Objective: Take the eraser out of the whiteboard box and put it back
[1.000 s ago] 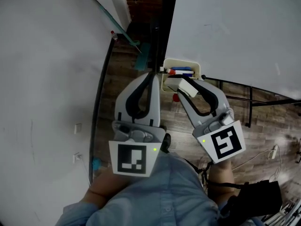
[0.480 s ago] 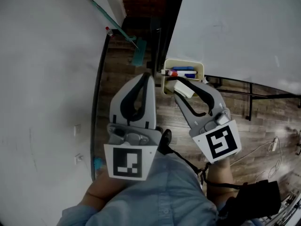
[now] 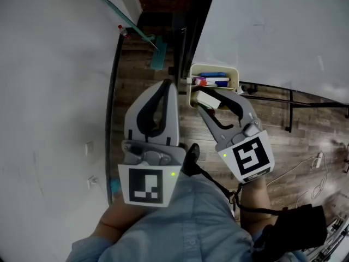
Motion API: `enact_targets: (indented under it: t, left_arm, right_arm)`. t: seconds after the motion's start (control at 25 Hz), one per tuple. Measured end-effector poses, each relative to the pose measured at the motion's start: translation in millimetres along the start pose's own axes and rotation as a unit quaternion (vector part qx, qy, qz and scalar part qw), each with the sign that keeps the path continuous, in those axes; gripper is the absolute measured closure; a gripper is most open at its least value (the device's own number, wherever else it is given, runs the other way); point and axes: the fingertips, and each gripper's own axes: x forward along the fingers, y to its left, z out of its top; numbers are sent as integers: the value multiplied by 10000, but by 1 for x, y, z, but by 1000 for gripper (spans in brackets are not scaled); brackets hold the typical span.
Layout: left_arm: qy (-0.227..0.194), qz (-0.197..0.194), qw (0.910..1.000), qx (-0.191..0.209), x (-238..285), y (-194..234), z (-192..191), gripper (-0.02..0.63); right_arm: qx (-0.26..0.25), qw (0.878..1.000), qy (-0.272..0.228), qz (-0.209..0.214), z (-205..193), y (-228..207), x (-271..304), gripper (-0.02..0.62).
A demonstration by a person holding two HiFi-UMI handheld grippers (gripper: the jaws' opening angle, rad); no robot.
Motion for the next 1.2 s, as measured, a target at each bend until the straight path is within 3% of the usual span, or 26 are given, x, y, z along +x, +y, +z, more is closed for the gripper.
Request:
enact_targets:
  t: [0.28,0.68,0.84,1.0,1.2]
  left_arm:
    - [47,35,10000,41,0,3,-2,601]
    - [-149,160,9996,195,-17,-6,18,601]
    - [-287,151,9991,286,-27,-21,32,601]
    - [-444,158,9983,341,-39,-37,48,601]
    - [-627,230,9969,411,-54,-55,64,601]
  right_arm:
    - [0,9999,171,-1,-9,2,10,437]
    - [46,9997,-218,24,6,6,-13,428]
    - [188,9969,-766,-27,26,5,-42,433]
    - [629,9867,-1458,-358,47,-8,-78,490]
    - [769,9681,-2271,-729,71,-18,-120,586]
